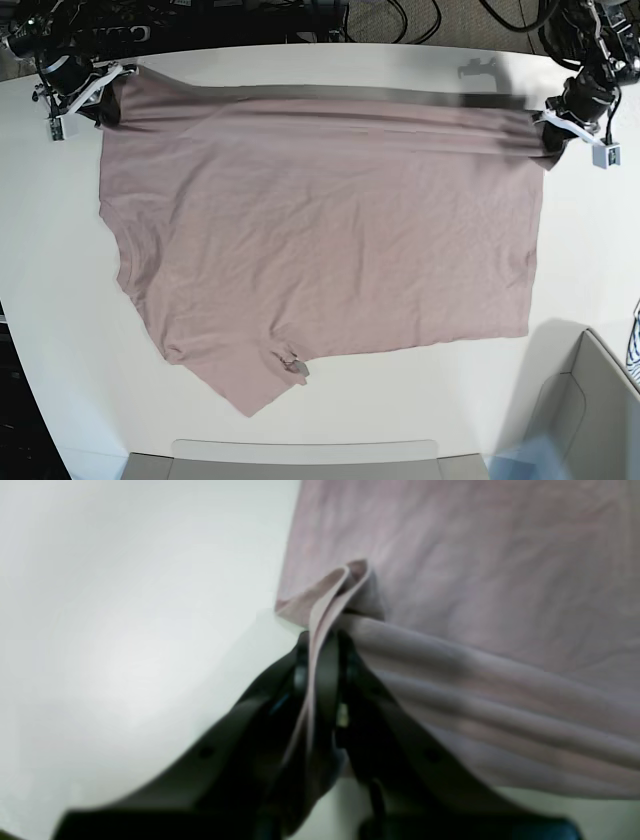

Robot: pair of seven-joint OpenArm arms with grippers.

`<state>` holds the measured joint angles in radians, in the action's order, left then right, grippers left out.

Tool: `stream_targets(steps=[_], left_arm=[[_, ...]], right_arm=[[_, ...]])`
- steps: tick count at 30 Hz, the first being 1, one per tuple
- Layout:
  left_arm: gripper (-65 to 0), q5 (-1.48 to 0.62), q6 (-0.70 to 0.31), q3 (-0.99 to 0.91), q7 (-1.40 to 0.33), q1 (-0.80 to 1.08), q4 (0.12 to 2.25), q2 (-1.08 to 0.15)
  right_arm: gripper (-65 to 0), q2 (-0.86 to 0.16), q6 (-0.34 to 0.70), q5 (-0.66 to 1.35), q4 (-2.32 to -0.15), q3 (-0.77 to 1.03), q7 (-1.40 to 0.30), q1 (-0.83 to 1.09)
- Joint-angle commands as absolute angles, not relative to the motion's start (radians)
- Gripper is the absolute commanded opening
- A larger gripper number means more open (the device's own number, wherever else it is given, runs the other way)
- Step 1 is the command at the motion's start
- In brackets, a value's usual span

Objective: Fold the T-shirt properly
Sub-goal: 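Lift the shoulder edge with both grippers and fold it over the shirt, then release the folded edge and pull both grippers back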

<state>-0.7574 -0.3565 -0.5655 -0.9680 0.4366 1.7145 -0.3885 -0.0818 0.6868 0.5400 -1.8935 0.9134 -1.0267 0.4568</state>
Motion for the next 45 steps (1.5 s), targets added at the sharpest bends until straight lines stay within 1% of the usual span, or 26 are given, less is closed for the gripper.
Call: stream_targets(steps=[1, 3, 9, 15, 20, 22, 26, 31, 38, 44, 45], left_arm=[[-65.0, -0.746, -0.344, -0.579, -0.949, 0.429, 1.73, -0.409], [-65.0, -0.742, -0.344, -0.576, -0.96, 0.39, 1.722, -0.409], [-65.0, -0.74, -0.343, -0.572, -1.073, 0.252, 1.69, -0.406], [-65.0, -0.739, -0.343, -0.568, -1.084, 0.136, 1.561, -0.406], [-65.0, -0.739, -0.343, -0.568, -1.084, 0.064, 1.466, -0.407], [-65.0, -0.739, -0.343, -0.567, -1.082, 0.038, 1.445, -0.407], [-65.0, -0.737, -0.343, -0.495, -1.072, -0.015, 1.397, -0.412], [-65.0, -0.61, -0.343, -0.466, -1.07, -0.108, 1.349, -0.407], [-65.0, -0.533, -0.343, -0.466, -1.07, -0.171, 1.308, -0.406], [-65.0, -0.532, -0.343, -0.464, -1.07, -0.171, 1.277, -0.39], [-64.0, -0.532, -0.343, -0.464, -1.07, -0.17, 1.277, -0.39]], right_arm=[[-65.0, -0.096, 0.698, 0.51, -1.92, 0.911, -1.007, 0.433], [-65.0, -0.096, 0.698, 0.44, -1.928, 0.875, -1.007, 0.397], [-65.0, -0.097, 0.698, 0.285, -1.926, 0.789, -1.007, 0.285], [-65.0, -0.097, 0.698, 0.113, -1.91, 0.673, -1.004, 0.165], [-65.0, -0.099, 0.698, 0.007, -1.808, 0.599, -1.0, 0.045], [-65.0, -0.101, 0.698, -0.015, -1.756, 0.581, -1.0, -0.005], [-65.0, -0.12, 0.698, -0.022, -1.666, 0.57, -1.0, -0.079], [-65.0, -0.154, 0.698, -0.022, -1.552, 0.562, -0.995, -0.153], [-65.0, -0.157, 0.698, -0.076, -1.432, 0.529, -0.86, -0.186], [-65.0, -0.157, 0.698, -0.077, -1.405, 0.492, -0.851, -0.193], [-62.7, -0.157, 0.698, -0.077, -1.405, 0.489, -0.851, -0.193]])
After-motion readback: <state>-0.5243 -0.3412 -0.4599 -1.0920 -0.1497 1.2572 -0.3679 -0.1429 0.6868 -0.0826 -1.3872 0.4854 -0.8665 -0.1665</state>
